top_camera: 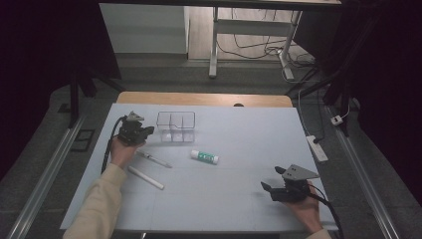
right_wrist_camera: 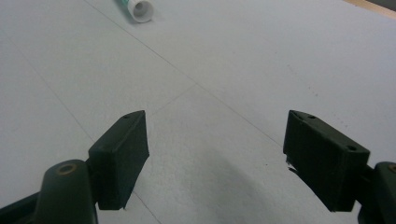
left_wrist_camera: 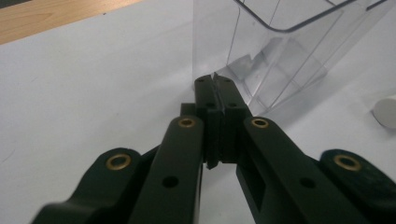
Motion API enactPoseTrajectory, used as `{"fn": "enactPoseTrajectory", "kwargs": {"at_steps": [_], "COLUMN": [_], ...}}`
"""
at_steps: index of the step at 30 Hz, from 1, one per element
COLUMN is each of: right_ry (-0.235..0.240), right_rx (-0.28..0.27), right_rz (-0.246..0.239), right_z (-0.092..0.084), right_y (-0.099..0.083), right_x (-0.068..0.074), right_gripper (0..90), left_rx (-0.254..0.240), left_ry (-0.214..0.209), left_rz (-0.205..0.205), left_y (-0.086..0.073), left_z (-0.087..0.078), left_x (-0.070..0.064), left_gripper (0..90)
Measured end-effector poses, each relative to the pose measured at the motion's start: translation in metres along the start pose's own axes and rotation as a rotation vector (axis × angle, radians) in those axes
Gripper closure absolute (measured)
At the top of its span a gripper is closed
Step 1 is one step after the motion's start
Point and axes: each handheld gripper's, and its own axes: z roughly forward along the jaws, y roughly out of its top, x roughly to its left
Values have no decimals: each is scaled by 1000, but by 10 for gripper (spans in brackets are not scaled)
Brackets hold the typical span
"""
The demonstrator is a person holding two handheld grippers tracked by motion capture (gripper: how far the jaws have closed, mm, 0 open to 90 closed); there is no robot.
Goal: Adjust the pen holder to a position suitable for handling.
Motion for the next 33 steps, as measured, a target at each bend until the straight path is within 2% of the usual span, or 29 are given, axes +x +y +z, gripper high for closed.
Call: {"fn": "enactPoseTrajectory", "kwargs": {"at_steps": [18,33], "right_ry": [2,10], "right_rx": [3,3], "right_rz": [-12,-18], "right_z": [0,1], "right_y": [0,-1], "right_x": [1,1], "right_gripper": [222,222], "left_rx": [-10,-7], "left_ry": [-31,-32], "left_rz": [-8,-7], "left_y": [9,11], "left_z": [17,18], "left_x": [3,3], "left_gripper": [891,891]}}
